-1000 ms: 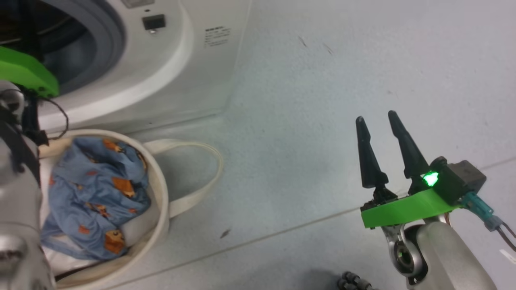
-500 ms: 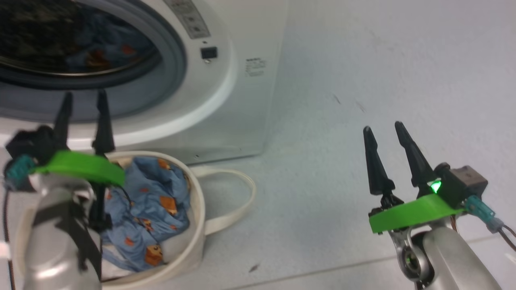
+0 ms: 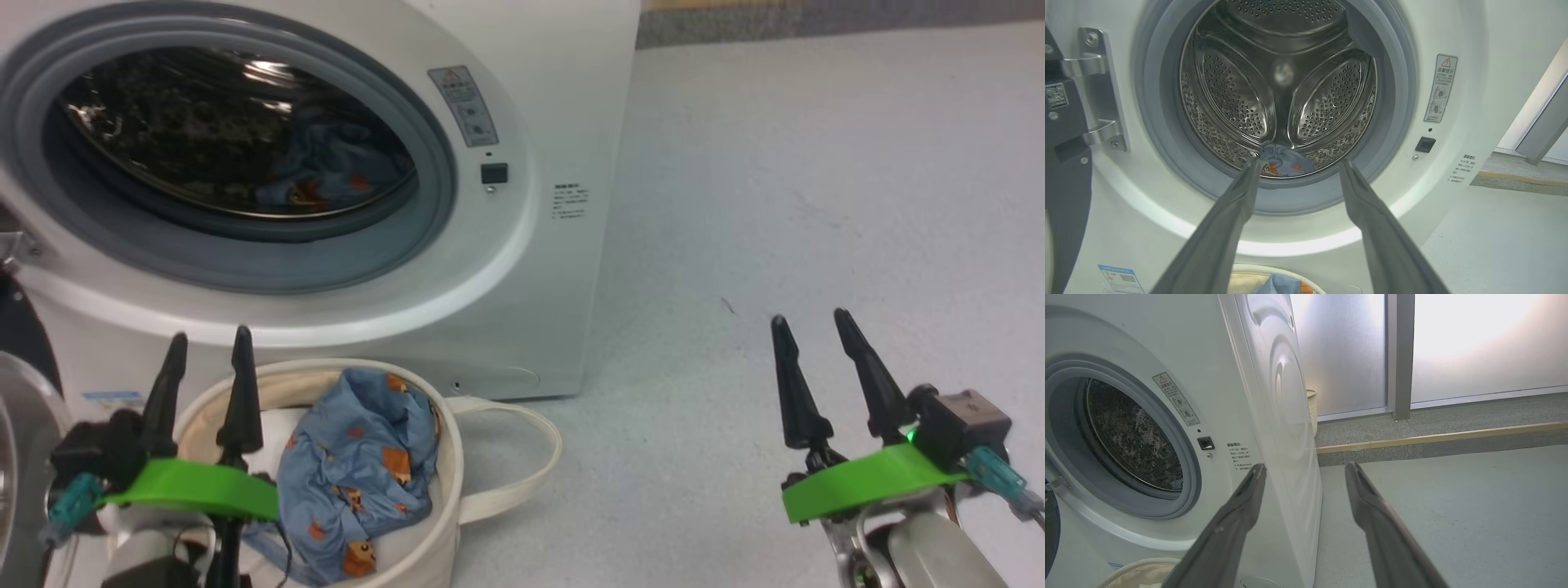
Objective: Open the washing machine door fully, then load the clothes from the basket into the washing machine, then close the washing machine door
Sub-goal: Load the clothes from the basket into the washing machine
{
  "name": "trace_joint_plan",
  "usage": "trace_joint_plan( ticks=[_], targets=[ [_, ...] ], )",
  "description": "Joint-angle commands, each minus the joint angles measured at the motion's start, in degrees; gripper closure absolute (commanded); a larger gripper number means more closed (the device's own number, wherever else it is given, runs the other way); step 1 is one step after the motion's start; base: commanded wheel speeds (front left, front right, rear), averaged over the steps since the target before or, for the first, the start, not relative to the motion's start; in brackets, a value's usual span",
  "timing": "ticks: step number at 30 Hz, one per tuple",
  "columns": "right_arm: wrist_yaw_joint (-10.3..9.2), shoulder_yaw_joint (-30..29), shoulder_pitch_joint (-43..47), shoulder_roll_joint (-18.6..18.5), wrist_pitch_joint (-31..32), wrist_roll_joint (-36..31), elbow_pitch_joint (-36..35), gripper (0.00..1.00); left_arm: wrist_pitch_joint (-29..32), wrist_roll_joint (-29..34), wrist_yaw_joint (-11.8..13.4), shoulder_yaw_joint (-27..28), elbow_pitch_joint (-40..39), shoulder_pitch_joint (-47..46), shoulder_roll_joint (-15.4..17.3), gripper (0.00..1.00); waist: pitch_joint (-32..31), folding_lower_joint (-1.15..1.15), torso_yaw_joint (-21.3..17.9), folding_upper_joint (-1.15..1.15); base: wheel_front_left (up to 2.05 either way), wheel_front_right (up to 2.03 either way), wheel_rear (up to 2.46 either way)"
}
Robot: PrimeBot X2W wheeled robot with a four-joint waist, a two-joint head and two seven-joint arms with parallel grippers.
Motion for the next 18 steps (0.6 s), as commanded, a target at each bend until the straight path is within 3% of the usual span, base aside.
trace_joint_plan(
  ticks=[1,18],
  targets=[
    [0.43,0.4,-0.1,-0.9,-0.7,-0.2,-1.7,0.00,-0.7,-0.5,-0.3,2.0,-2.2,-0.9,0.6,0.00,-0.6,0.02,0.7,0.00,0.00,0.00,0.00],
    [0.43,-0.4,-0.1,-0.8,-0.7,-0.5,-1.9,0.00,-0.7,-0.6,-0.3,1.0,-2.0,0.5,-0.6,0.00,-0.3,0.02,1.5,0.00,0.00,0.00,0.00]
  ],
)
